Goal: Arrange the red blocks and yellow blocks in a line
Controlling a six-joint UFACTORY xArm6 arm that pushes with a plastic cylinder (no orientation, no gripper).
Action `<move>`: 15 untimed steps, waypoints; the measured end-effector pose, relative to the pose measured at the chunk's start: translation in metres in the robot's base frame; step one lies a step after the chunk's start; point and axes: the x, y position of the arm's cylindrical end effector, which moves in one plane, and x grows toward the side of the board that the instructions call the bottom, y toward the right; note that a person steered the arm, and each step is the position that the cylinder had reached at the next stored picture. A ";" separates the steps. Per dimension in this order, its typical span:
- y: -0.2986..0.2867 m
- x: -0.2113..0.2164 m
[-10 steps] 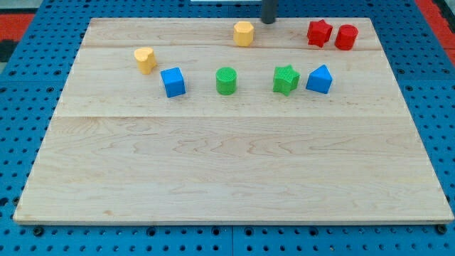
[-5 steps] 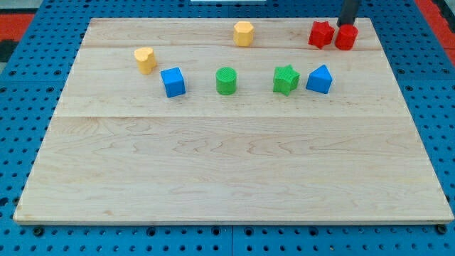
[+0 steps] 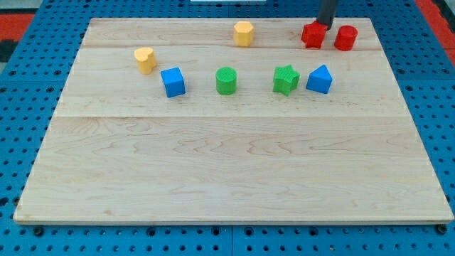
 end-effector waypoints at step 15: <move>-0.282 0.023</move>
